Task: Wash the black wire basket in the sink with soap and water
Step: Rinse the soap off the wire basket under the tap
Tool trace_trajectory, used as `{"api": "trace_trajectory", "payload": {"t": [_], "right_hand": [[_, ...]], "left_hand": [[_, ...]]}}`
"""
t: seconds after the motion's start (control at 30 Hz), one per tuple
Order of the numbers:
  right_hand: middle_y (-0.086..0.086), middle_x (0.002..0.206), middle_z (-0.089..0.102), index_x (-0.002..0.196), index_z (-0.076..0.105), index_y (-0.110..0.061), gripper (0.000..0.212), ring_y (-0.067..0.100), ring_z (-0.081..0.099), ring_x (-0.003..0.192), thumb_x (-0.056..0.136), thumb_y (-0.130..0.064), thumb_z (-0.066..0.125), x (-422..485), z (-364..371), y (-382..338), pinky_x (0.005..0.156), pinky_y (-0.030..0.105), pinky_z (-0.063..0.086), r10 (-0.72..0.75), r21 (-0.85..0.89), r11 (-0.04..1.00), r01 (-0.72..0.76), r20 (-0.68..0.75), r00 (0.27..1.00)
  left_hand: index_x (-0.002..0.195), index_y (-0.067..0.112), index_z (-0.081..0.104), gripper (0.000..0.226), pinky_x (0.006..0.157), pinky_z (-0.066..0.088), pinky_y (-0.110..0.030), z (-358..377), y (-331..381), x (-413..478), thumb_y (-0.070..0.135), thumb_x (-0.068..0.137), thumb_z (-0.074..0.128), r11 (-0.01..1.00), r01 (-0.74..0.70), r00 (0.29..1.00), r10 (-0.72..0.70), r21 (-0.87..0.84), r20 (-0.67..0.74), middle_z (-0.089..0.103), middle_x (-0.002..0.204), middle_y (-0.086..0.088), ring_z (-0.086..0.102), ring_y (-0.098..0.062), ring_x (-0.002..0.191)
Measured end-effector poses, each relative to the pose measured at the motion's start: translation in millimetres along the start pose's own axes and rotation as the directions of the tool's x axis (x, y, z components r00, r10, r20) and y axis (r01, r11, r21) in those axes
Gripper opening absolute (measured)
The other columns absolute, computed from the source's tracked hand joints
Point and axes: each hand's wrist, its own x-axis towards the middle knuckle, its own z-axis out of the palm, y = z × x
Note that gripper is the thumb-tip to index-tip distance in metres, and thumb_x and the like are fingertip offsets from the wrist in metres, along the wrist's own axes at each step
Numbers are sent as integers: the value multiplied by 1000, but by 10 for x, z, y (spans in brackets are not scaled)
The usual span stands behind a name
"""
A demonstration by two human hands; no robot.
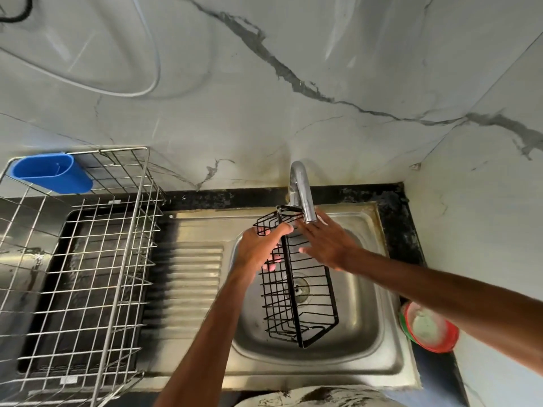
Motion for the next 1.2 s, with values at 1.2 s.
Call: {"api": "trace_trajectory", "payload": {"t": [1.2], "right_hand": [[13, 165, -17, 158, -10, -9, 78, 25, -16, 154, 106, -59, 18, -283, 162, -128, 125, 40, -7, -285, 60, 957, 284, 22, 958]], "left_hand": [[94, 15, 67, 35, 65, 59, -28, -121, 46, 26, 44, 82, 83, 977, -212, 973, 211, 7, -87, 72, 89, 4, 70, -11, 80]]}}
